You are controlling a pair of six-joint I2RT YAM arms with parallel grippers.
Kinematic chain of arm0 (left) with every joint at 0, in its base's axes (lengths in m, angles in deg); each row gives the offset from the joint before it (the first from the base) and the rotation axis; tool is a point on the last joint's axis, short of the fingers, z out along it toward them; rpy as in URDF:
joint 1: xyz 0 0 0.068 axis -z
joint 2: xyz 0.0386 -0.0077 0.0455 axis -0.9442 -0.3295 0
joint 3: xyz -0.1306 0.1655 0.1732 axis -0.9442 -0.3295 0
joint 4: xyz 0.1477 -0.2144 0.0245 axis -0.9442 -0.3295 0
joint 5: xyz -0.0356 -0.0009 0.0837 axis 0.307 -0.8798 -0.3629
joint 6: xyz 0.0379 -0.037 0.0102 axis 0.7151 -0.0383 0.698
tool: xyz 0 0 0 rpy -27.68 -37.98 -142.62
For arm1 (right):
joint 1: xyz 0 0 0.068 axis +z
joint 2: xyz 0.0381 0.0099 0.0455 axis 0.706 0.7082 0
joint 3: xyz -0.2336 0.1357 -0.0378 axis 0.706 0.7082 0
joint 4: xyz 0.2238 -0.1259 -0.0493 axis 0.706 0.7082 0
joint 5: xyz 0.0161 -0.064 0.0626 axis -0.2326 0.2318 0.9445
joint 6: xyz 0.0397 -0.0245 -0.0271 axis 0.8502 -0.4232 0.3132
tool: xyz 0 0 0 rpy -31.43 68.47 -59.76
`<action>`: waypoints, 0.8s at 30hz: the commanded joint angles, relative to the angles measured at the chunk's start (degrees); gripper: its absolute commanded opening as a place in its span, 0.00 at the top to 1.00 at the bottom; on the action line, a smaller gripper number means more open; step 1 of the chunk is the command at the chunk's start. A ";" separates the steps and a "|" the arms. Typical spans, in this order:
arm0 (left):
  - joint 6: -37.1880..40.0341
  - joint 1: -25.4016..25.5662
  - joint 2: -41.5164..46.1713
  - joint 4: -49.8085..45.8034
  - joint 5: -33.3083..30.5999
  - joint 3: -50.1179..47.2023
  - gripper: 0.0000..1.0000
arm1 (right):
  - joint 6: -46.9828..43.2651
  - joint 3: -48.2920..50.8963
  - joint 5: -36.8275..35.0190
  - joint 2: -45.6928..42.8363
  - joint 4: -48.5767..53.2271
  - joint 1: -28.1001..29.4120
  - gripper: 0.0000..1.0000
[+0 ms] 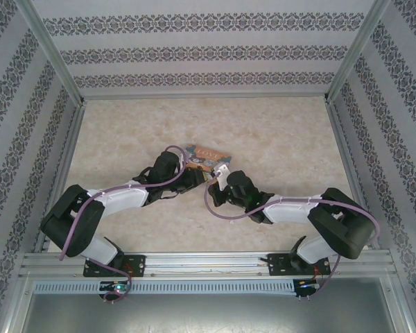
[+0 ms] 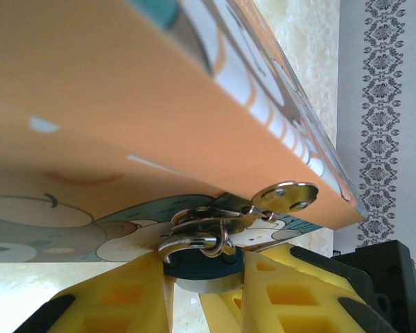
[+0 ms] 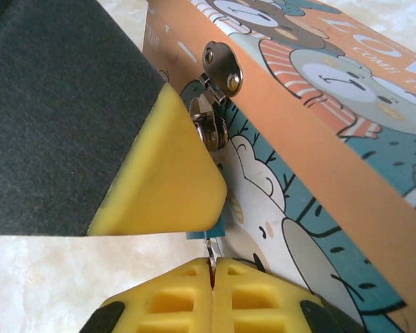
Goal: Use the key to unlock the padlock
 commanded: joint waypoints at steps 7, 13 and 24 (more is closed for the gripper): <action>0.02 1.57 -0.11 1.49 7.65 1.04 0.74 | 1.48 -6.62 4.51 1.65 -14.54 -1.04 1.00; -0.47 1.49 -0.71 2.39 7.04 0.96 0.74 | 2.39 -5.07 3.39 2.25 -14.72 -1.04 1.00; -1.08 0.78 -5.08 5.98 5.85 0.88 0.74 | 5.80 -1.67 1.70 5.69 -15.59 -0.95 1.00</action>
